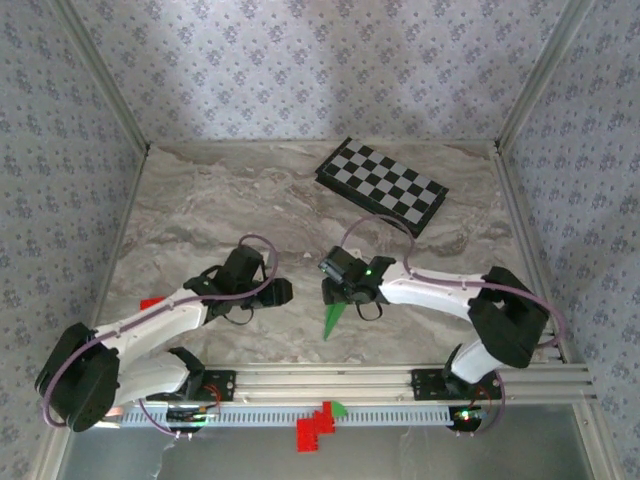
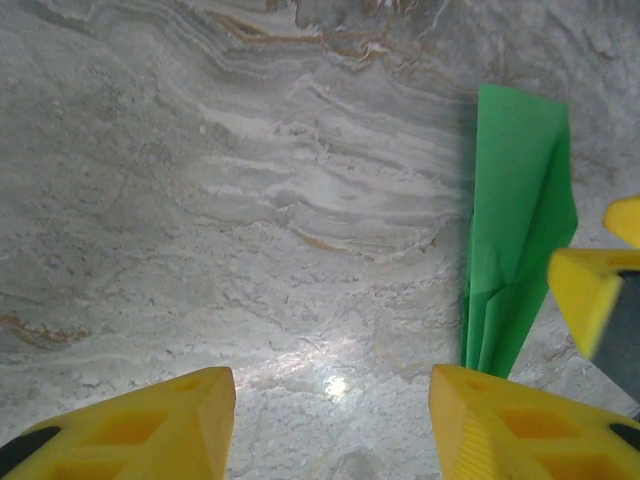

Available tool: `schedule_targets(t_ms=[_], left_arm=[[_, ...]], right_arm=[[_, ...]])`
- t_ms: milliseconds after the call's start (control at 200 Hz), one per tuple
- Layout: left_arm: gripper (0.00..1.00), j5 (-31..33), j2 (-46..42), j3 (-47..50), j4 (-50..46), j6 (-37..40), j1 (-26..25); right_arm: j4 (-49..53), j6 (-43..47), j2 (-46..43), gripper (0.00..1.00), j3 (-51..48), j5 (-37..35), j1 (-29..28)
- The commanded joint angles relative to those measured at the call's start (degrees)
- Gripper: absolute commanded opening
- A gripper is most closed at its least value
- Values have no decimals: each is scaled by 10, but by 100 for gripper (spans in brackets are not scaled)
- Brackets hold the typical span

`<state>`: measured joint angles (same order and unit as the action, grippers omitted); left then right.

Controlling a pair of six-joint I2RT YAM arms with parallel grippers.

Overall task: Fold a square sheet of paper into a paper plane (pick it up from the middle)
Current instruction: Turn over the paper plane at the center of the table.

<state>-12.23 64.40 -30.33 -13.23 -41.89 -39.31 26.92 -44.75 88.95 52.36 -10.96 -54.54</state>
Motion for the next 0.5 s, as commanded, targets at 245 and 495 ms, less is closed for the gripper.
schedule_targets(t_ms=[245,495], left_arm=[[56,-26,22,-10,28,4,2],[56,-27,34,-18,36,1,-8]], right_arm=[[-32,-85,-1,58,-36,-19,5],[-87,-119,-56,34,-110,11,26]])
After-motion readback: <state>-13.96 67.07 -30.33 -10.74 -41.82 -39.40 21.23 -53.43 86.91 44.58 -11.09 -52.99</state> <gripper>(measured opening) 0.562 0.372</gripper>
